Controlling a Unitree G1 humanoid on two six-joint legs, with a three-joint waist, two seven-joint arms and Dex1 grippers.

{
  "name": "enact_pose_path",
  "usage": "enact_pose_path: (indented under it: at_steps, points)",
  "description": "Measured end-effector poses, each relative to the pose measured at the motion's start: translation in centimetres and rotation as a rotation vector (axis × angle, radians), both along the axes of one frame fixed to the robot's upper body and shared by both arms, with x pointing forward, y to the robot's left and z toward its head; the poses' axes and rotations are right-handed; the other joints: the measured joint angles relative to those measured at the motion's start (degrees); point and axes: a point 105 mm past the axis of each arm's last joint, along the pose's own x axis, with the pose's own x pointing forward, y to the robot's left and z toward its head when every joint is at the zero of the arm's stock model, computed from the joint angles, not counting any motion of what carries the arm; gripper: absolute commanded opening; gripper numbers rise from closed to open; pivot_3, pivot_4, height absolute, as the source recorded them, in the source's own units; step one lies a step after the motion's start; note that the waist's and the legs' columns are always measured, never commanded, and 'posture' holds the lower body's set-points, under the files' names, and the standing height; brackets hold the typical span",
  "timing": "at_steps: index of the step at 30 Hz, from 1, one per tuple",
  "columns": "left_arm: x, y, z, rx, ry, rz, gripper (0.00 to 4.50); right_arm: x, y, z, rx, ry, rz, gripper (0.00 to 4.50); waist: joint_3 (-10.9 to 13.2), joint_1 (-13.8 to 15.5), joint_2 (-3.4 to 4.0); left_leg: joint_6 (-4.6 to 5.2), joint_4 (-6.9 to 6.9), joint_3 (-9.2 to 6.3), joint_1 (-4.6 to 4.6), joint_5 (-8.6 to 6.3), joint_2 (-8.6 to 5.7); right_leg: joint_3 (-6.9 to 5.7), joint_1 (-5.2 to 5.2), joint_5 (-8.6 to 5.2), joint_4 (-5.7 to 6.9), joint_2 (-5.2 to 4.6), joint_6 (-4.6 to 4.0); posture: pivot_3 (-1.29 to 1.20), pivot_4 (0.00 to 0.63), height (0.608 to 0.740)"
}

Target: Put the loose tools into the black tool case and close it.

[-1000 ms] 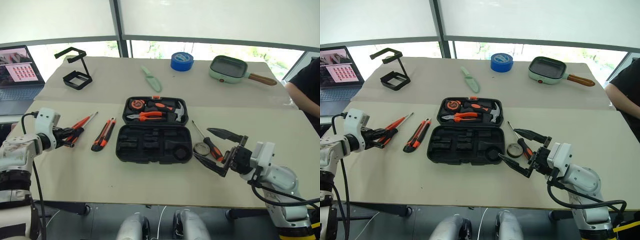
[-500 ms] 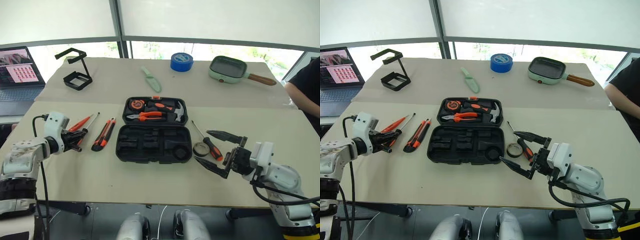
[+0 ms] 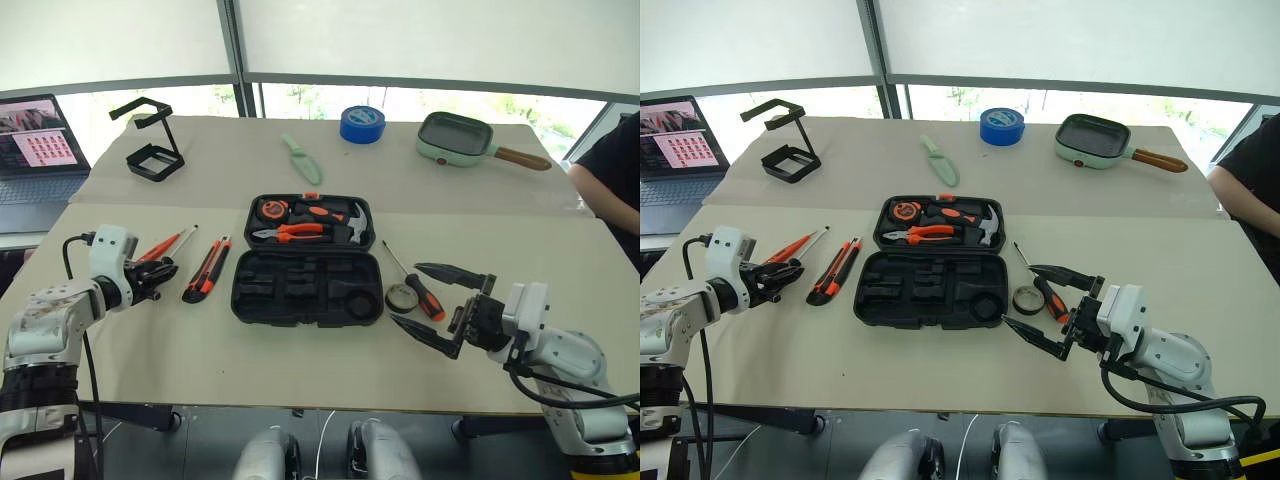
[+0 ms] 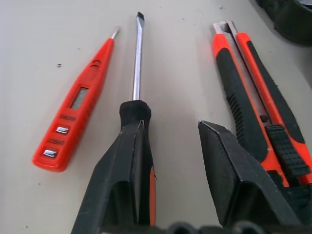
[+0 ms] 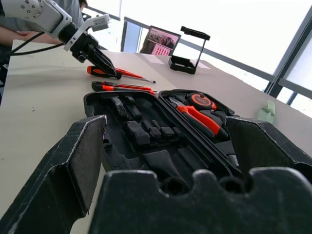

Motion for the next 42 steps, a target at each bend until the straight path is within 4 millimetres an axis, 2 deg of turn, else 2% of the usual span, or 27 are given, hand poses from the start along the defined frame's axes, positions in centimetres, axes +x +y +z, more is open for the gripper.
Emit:
enact_pose_path:
  at_steps: [8, 13, 16, 22, 34, 35, 37, 40, 42]
  points:
    - [0.2, 0.4, 0.1, -0.008, 0.003, 0.044, 1.82, 0.0, 0.1, 0.1, 0.006, -0.004, -0.006, 4.5, 0.0, 0.0, 0.0, 0.01, 0.0, 0.01, 0.0, 0.0, 0.0, 0.0, 0.0, 0.0, -0.01, 0.0, 0.0, 0.0, 0.15, 0.74]
    - [0.1, 0.1, 0.2, -0.063, -0.063, 0.037, 1.82, 0.1, 0.0, 0.1, 0.006, 0.0, -0.008, 4.5, 0.0, 0.1, -0.05, -0.12, 0.0, -0.01, -0.07, 0.06, 0.0, -0.04, -0.03, 0.01, -0.04, -0.02, -0.01, 0.0, 0.15, 0.74]
    - [0.0, -0.1, 0.5, -0.052, -0.092, 0.022, 2.48, 0.1, 0.0, 0.1, 0.006, 0.0, -0.009, 4.5, 0.1, 0.1, -0.11, -0.11, 0.0, -0.02, -0.12, 0.06, 0.0, -0.06, -0.05, 0.01, -0.09, -0.03, -0.01, 0.0, 0.15, 0.74]
    - [-0.1, -0.1, 1.2, -0.013, -0.134, 0.028, 4.36, 0.0, 0.0, 0.1, 0.006, 0.0, -0.008, 4.5, 0.1, 0.1, -0.16, -0.04, 0.0, -0.01, -0.16, 0.02, 0.0, -0.08, -0.05, 0.02, -0.16, -0.04, -0.02, 0.0, 0.15, 0.74]
    - [-0.2, -0.3, -0.9, -0.009, -0.03, 0.057, 4.45, 0.2, 0.1, 0.2, 0.002, -0.005, 0.001, 4.5, 0.1, 0.2, -0.2, -0.03, 0.0, -0.02, -0.17, 0.02, 0.0, -0.11, -0.05, 0.01, -0.16, -0.03, -0.01, 0.0, 0.15, 0.74]
    - [-0.2, -0.3, -1.0, -0.012, -0.029, 0.063, 3.93, 0.2, 0.1, 0.2, 0.002, -0.005, 0.002, 4.5, 0.1, 0.2, -0.2, -0.03, 0.0, -0.02, -0.17, 0.02, 0.0, -0.11, -0.05, 0.01, -0.16, -0.03, -0.01, 0.0, 0.15, 0.74]
    - [-0.2, -0.4, -1.3, -0.018, -0.018, 0.071, 3.45, 0.2, 0.1, 0.2, 0.002, -0.005, 0.002, 4.5, 0.1, 0.2, -0.2, -0.03, 0.0, -0.02, -0.17, 0.02, 0.0, -0.1, -0.05, 0.01, -0.16, -0.03, -0.01, 0.0, 0.15, 0.74]
    - [-0.1, -0.2, -1.4, -0.014, -0.014, 0.082, 2.24, 0.2, 0.1, 0.2, 0.002, -0.003, 0.001, 4.5, 0.1, 0.2, -0.2, -0.03, 0.0, -0.01, -0.17, 0.02, 0.0, -0.1, -0.05, 0.01, -0.16, -0.04, -0.01, 0.0, 0.15, 0.74]
    - [0.0, 0.0, -1.5, -0.01, -0.01, 0.094, 1.62, 0.2, 0.1, 0.1, 0.003, -0.002, 0.0, 4.5, 0.1, 0.2, -0.2, -0.04, 0.0, -0.01, -0.16, 0.02, 0.0, -0.1, -0.04, 0.02, -0.15, -0.04, -0.01, 0.0, 0.15, 0.74]
